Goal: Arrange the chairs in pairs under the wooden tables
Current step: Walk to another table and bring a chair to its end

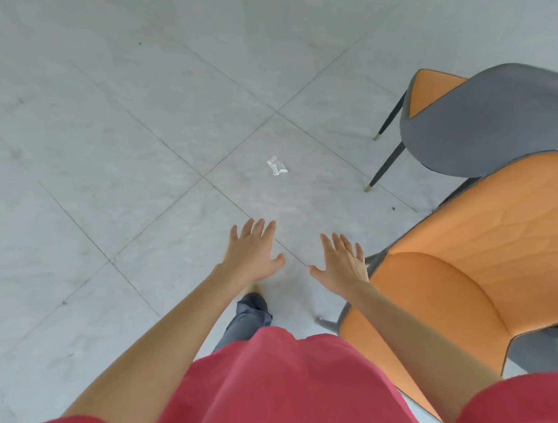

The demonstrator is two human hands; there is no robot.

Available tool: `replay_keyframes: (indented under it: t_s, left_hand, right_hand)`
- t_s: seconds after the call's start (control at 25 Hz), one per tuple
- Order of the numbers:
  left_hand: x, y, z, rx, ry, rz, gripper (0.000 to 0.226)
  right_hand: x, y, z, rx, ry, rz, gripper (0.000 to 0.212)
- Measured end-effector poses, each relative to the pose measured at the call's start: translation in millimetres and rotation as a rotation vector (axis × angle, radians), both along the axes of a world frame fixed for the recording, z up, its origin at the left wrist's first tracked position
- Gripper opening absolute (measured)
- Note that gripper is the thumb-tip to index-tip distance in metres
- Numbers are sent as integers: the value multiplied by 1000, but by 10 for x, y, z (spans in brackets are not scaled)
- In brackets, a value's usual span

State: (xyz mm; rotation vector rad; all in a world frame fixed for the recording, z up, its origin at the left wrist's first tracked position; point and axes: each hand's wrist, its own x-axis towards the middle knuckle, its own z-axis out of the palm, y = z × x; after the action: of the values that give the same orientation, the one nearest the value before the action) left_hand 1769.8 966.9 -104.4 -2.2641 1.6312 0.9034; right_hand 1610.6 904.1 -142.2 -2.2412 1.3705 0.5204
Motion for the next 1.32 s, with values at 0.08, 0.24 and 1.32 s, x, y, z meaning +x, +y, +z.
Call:
replay_keyframes:
  t_s: [0.08,0.24,1.32]
  left_hand:
    - [245,-272,26,11,-3,-84,72]
    - [490,-802,31,15,-17,-266,71]
    - [-1950,-4000,354,-164,69,-1340,71]
  right_hand:
    - [246,-154,46,-2,-23,-91,73]
    - [413,-443,117,-38,-44,-276,74]
    - [-1445,-2182,387,-174,-334,-1544,85]
